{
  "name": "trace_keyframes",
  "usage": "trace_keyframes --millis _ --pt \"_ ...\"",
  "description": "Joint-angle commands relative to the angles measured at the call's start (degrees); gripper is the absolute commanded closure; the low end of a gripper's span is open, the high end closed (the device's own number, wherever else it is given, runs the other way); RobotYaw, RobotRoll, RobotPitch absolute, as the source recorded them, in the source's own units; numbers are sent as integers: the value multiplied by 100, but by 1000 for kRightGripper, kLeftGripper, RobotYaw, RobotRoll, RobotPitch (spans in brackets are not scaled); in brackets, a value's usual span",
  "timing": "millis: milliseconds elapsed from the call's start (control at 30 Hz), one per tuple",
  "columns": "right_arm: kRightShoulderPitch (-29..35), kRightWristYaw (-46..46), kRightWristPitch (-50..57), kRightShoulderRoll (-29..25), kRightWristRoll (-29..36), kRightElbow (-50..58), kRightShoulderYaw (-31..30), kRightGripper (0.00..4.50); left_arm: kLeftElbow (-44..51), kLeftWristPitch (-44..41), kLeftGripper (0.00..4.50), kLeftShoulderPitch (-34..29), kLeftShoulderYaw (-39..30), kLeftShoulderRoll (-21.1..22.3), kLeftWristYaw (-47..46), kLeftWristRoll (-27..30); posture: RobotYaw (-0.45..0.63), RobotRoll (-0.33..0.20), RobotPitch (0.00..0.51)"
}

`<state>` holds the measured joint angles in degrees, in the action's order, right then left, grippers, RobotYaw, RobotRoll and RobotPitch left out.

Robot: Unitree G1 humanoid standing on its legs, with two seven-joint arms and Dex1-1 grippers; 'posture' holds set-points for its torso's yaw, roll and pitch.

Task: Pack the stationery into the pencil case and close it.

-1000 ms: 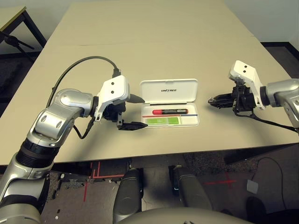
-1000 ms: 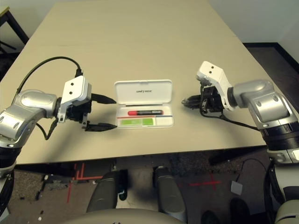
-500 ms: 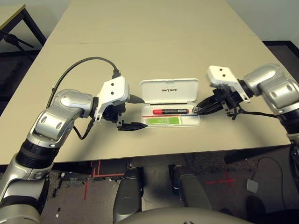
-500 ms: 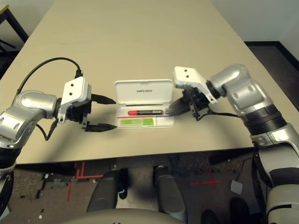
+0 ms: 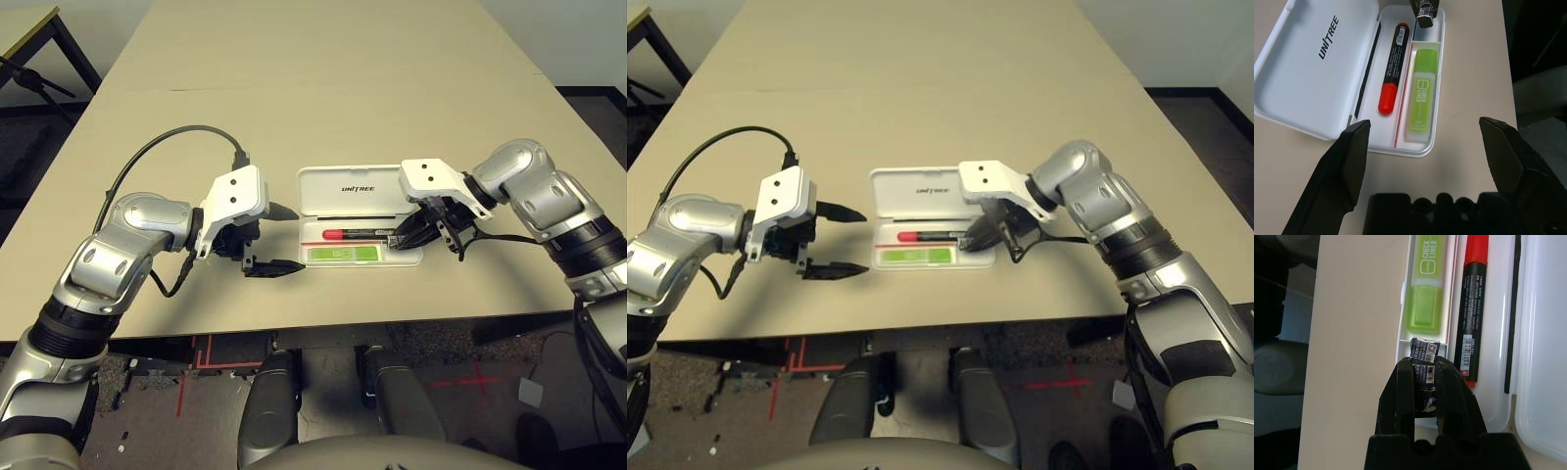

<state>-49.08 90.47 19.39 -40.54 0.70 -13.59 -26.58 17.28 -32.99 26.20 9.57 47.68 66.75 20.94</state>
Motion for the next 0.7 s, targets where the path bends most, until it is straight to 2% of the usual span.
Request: trace_keyframes --millis 33,233,333,600,633,700 --pt "25 61 -87 -9 -61 -40 -38 4174 11 26 0 -71 -55 67 -23 -15 87 0 164" --pt "82 150 -139 -23 -56 -10 -35 4174 -78 -6 0 4 -35 64 32 18 83 0 163" --pt "108 193 -191 -61 12 0 -58 3220 -79 -72 0 91 -21 67 45 39 81 0 164" --pt "44 203 -243 -57 121 -157 91 312 -284 -176 0 244 -49 59 28 56 72 0 165" --pt "38 203 -284 -83 195 -184 118 44 -327 -194 0 275 -63 51 20 64 70 0 164" --pt "62 203 -797 -159 283 -306 320 44 -499 -281 0 378 -119 37 -57 50 65 0 164"
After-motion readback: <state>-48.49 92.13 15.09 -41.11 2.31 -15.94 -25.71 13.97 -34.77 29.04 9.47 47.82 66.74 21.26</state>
